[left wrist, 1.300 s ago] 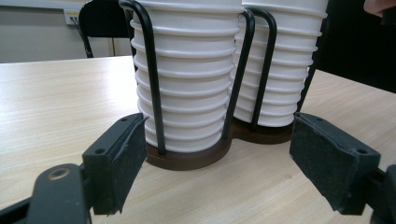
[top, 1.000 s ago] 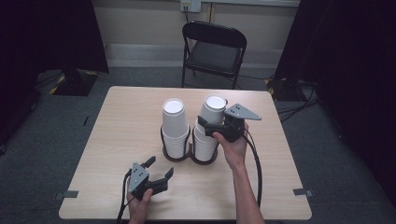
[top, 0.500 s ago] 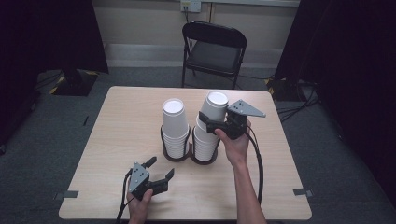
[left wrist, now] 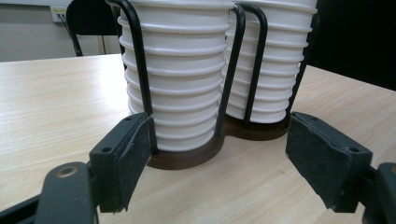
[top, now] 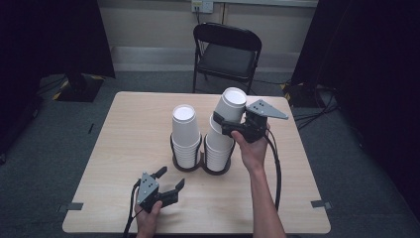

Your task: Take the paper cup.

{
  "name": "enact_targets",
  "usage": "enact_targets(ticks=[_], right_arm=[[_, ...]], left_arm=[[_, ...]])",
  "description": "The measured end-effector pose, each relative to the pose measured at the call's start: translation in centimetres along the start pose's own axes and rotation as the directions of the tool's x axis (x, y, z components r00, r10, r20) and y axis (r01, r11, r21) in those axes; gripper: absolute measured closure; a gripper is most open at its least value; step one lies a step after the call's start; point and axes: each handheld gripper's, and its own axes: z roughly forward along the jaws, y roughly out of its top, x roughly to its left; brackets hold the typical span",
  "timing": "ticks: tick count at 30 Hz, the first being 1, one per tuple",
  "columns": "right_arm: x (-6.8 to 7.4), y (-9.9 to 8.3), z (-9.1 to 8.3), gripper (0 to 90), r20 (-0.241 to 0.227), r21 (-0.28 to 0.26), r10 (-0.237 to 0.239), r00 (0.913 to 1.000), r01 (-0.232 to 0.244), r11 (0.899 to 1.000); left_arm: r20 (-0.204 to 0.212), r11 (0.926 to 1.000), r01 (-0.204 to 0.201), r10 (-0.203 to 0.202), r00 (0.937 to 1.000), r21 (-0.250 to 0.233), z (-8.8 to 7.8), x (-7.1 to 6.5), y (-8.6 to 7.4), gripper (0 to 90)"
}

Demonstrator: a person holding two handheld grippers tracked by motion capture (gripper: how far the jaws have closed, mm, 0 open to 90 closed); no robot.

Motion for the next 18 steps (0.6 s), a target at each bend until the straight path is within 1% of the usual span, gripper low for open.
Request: enact_targets(ticks=[2, 6, 8, 18], right_arm=[[0.0, 0.1, 0.0, 15.4, -0.003, 0.000, 0.003, 1.0000, -0.003, 1.000], [0.3, 1.0, -0.1, 15.5, -0.009, -0.017, -0.009, 0.9999, 0.009, 1.000], [0.4, 1.3, -0.3, 15.5, -0.011, -0.030, -0.003, 0.9999, 0.002, 1.000], [0.1, 2.3, -0.8, 15.7, -0.008, -0.042, 0.002, 1.0000, -0.002, 0.999]], left_arm=[[-0.003, 1.0000, 0.008, -0.008, 1.0000, -0.001, 0.0, 0.0, 0.0, 21.7], [0.000, 1.0000, 0.007, -0.007, 1.0000, -0.001, 0.0, 0.0, 0.0, 21.7], [-0.001, 1.0000, 0.008, -0.008, 1.0000, 0.000, 0.0, 0.0, 0.0, 21.6], [-0.008, 0.9999, 0.014, -0.014, 0.9999, 0.004, 0.0, 0.1, 0.0, 21.6]])
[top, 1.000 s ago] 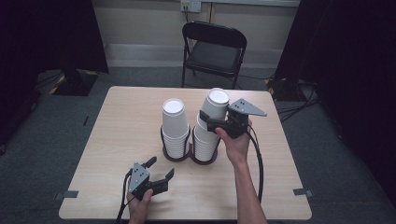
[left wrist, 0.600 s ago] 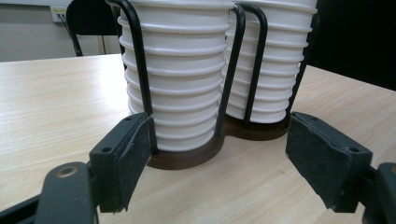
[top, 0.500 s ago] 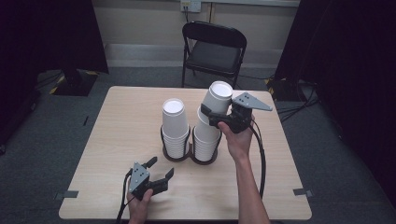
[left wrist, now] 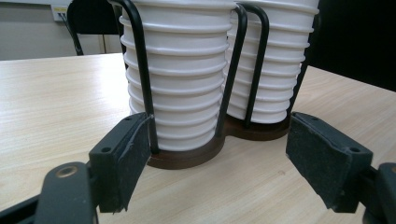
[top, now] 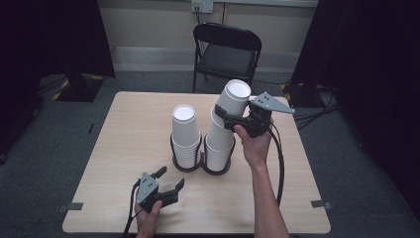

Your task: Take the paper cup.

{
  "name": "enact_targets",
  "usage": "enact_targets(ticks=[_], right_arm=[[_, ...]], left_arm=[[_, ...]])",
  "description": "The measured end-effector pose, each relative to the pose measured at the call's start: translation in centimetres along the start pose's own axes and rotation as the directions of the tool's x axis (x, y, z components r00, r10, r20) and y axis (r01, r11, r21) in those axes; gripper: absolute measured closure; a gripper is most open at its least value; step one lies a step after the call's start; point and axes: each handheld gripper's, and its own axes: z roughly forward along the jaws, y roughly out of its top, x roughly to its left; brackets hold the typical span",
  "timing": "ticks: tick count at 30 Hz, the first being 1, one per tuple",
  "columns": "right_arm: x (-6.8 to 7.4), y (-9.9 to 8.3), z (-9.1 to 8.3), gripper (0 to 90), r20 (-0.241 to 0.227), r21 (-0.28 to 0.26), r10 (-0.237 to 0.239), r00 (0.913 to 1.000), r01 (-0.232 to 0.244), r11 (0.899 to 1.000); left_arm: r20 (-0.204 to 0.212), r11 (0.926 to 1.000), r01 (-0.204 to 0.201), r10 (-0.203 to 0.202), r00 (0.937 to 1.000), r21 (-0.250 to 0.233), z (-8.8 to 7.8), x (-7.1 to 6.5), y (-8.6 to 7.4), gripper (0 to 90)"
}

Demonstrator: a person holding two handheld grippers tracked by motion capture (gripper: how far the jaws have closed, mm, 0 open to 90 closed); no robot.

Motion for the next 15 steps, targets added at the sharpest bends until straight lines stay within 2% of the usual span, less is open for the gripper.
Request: enact_targets(ticks=[1, 2, 6, 9, 15], right_arm=[[0.0, 0.2, -0.1, 15.8, 0.030, 0.006, 0.004, 0.9995, -0.004, 1.000], [-0.2, 0.3, -0.2, 15.8, 0.037, 0.006, 0.007, 0.9993, -0.008, 1.000], [-0.4, 0.4, -0.5, 15.8, 0.031, -0.015, 0.025, 0.9992, -0.024, 1.000], [-0.7, 0.6, -0.9, 15.9, 0.038, -0.022, 0.031, 0.9988, -0.030, 0.999], [-1.0, 0.8, -1.6, 15.9, 0.053, -0.034, 0.041, 0.9978, -0.039, 0.999]], left_arm=[[-0.002, 0.9999, 0.009, -0.009, 1.0000, -0.006, 0.0, 0.0, 0.0, 21.5], [0.000, 0.9999, 0.011, -0.011, 0.9999, -0.009, -0.1, 0.1, 0.0, 21.1], [0.001, 0.9999, 0.010, -0.010, 0.9999, -0.007, 0.0, 0.1, 0.0, 20.9], [0.003, 1.0000, -0.005, 0.005, 1.0000, -0.001, 0.0, -0.1, 0.0, 19.5], [-0.016, 0.9994, 0.031, -0.031, 0.9994, 0.012, 0.2, 0.2, 0.1, 18.0]])
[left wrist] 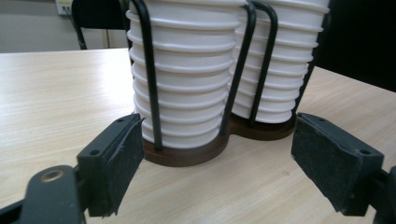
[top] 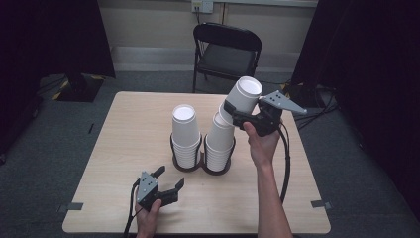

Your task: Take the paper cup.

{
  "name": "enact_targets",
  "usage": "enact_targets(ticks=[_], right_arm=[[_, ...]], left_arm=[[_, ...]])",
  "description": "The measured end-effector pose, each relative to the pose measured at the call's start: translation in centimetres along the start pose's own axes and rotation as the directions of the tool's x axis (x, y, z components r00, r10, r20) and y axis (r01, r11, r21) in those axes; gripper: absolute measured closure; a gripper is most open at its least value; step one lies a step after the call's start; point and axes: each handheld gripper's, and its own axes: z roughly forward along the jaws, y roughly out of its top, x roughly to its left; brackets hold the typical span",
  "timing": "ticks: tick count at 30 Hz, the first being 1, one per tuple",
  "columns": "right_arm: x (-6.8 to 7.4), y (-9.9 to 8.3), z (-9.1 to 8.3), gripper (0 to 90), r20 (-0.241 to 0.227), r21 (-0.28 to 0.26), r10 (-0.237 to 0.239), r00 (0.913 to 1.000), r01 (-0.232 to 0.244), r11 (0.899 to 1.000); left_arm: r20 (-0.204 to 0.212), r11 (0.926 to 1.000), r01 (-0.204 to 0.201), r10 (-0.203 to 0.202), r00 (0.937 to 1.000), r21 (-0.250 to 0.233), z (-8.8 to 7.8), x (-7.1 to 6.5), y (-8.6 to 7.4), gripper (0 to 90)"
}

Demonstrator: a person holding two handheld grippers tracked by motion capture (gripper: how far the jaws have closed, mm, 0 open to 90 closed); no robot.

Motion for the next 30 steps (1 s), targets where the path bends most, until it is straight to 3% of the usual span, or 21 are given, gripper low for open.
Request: enact_targets(ticks=[7, 17, 24, 26, 30], right_arm=[[-0.3, 0.0, -1.2, 15.9, 0.020, -0.004, 0.000, 0.9998, 0.000, 1.000], [-1.4, -0.3, -3.1, 15.9, 0.053, 0.011, -0.002, 0.9986, 0.001, 1.000], [-2.0, -1.1, -4.8, 15.9, 0.111, 0.032, 0.014, 0.9938, -0.017, 0.999], [-2.1, -1.4, -5.2, 15.9, 0.113, 0.034, 0.020, 0.9934, -0.024, 0.999], [-2.0, -2.1, -5.8, 16.0, 0.117, 0.046, 0.030, 0.9926, -0.036, 0.998]], left_arm=[[0.002, 1.0000, 0.007, -0.007, 1.0000, -0.006, -0.1, 0.2, 0.0, 18.6], [0.021, 1.0000, 0.000, 0.000, 0.9998, -0.002, 0.2, 0.2, 0.1, 27.7], [0.007, 0.9999, 0.008, -0.008, 0.9999, 0.012, 0.3, 0.1, 0.1, 28.5], [0.053, 1.0000, 0.009, -0.009, 0.9986, -0.004, 0.2, 0.3, 0.1, 28.7], [0.051, 0.9999, 0.013, -0.013, 0.9986, 0.002, 0.3, 0.1, 0.2, 33.0]])
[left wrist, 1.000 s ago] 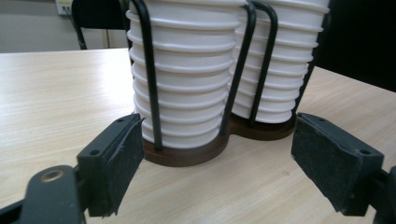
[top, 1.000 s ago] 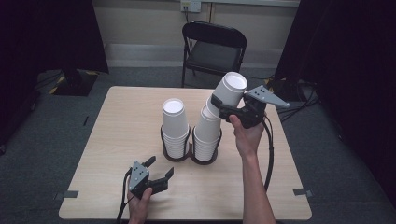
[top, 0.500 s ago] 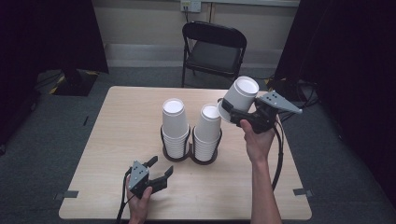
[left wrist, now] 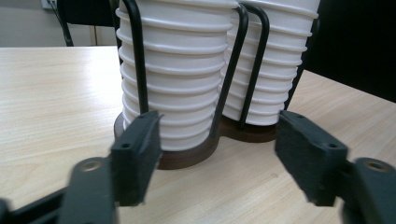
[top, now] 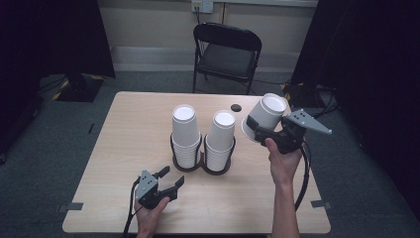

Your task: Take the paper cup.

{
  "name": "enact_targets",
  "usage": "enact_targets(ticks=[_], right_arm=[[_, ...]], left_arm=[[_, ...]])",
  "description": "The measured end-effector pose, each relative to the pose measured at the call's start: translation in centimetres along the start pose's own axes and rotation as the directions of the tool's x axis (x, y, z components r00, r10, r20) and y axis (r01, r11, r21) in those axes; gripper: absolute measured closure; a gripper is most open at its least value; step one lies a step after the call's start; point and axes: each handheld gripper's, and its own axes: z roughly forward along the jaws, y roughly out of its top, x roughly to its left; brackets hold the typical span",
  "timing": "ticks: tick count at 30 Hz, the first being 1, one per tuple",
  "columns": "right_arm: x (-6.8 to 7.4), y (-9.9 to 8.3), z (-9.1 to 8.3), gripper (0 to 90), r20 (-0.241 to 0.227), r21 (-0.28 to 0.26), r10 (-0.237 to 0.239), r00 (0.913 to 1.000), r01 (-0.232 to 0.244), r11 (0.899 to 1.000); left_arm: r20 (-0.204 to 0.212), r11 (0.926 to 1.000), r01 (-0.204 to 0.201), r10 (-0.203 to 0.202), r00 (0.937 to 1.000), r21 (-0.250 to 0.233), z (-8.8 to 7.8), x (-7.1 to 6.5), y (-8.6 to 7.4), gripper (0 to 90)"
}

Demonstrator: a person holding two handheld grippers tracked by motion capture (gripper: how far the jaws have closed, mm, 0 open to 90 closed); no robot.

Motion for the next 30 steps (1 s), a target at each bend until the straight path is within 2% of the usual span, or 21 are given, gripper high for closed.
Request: enact_targets(ticks=[2, 5, 8, 14, 21, 23, 28, 30], right_arm=[[0.1, -0.4, -0.3, 16.0, -0.002, 0.008, 0.011, 0.9999, -0.011, 1.000], [0.3, -0.9, -0.6, 16.0, 0.001, 0.020, 0.015, 0.9999, -0.015, 1.000], [0.4, -1.5, -0.9, 16.1, 0.003, 0.020, 0.032, 0.9995, -0.032, 0.999], [0.7, -3.4, -1.8, 16.2, 0.003, 0.035, 0.057, 0.9983, -0.057, 0.998], [1.0, -5.1, -2.9, 16.2, 0.000, 0.047, 0.091, 0.9959, -0.091, 0.995], [0.9, -5.6, -3.1, 16.3, -0.018, 0.049, 0.112, 0.9936, -0.111, 0.993], [1.2, -6.6, -3.4, 16.2, -0.028, 0.061, 0.138, 0.9900, -0.136, 0.989], [1.5, -7.1, -3.4, 16.3, -0.044, 0.070, 0.151, 0.9875, -0.148, 0.986]], left_arm=[[0.010, 1.0000, 0.002, -0.002, 0.9999, -0.003, 0.1, -0.1, 0.1, 33.0], [0.005, 0.9998, -0.014, 0.014, 0.9999, -0.017, 0.0, -0.4, 0.5, 32.7], [0.005, 0.9995, -0.011, 0.011, 0.9999, -0.028, 0.0, -0.6, 0.6, 32.3], [0.033, 0.9985, -0.006, 0.008, 0.9994, -0.055, -0.2, -0.8, 1.0, 33.3], [0.062, 0.9985, -0.015, 0.018, 0.9979, -0.052, 0.2, -1.2, 1.1, 34.7], [0.066, 0.9984, -0.014, 0.017, 0.9977, -0.056, 0.2, -1.2, 1.1, 36.0], [0.070, 0.9983, -0.021, 0.024, 0.9972, -0.054, 0.4, -1.6, 1.3, 36.1], [0.079, 0.9980, -0.036, 0.040, 0.9961, -0.051, 0.5, -1.8, 1.4, 35.9]])
